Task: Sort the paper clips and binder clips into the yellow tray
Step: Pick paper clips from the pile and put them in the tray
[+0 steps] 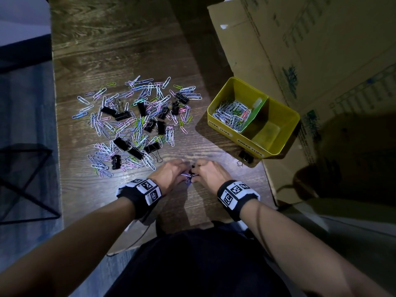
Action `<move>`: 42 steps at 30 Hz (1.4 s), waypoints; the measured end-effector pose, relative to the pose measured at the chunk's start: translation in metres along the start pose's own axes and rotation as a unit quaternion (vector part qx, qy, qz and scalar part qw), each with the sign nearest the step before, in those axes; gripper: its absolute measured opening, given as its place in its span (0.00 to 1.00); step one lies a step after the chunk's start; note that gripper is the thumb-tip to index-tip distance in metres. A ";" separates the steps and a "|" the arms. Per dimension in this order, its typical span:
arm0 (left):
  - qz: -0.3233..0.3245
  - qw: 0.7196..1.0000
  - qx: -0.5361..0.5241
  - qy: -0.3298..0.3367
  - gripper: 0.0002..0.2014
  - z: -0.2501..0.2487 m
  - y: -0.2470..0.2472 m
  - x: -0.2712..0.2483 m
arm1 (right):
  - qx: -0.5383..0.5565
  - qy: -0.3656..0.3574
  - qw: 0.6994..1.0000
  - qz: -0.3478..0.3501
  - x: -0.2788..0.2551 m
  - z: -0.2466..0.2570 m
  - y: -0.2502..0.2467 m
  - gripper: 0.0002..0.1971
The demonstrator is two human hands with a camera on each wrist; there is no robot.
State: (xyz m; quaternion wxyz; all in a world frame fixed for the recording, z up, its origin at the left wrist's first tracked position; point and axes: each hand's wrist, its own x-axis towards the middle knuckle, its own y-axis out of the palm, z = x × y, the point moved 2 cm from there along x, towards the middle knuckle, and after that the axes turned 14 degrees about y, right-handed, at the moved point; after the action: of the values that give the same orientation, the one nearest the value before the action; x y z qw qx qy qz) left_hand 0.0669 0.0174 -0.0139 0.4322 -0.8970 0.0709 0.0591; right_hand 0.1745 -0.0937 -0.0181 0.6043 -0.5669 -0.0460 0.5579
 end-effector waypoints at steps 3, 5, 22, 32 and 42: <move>-0.013 1.000 0.012 0.023 0.15 0.002 -0.002 -0.007 | 0.004 0.014 1.000 0.024 -0.001 -0.003 0.006 0.13; -0.021 0.999 0.016 0.029 0.18 0.007 -0.001 -0.011 | 0.012 0.011 1.000 0.012 0.001 -0.006 0.009 0.10; -0.184 0.869 -0.395 -0.234 0.02 0.025 -0.001 -0.030 | -0.115 -0.087 0.988 -0.058 -0.008 0.001 0.024 0.12; -0.260 0.712 -0.600 -0.256 0.13 0.016 -0.002 -0.024 | 0.494 0.077 0.863 0.066 0.001 -0.042 0.004 0.13; -0.230 0.692 -0.644 -0.233 0.03 0.010 -0.007 -0.012 | 0.724 0.155 0.629 0.239 -0.003 -0.026 0.002 0.06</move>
State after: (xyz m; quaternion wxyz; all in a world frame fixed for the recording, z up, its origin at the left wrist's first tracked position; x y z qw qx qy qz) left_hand 0.0562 0.0301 -0.0125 -0.2482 -0.9013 -0.2958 0.1964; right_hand 0.1898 -0.1127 -0.0275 0.6642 -0.0168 0.6038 0.4403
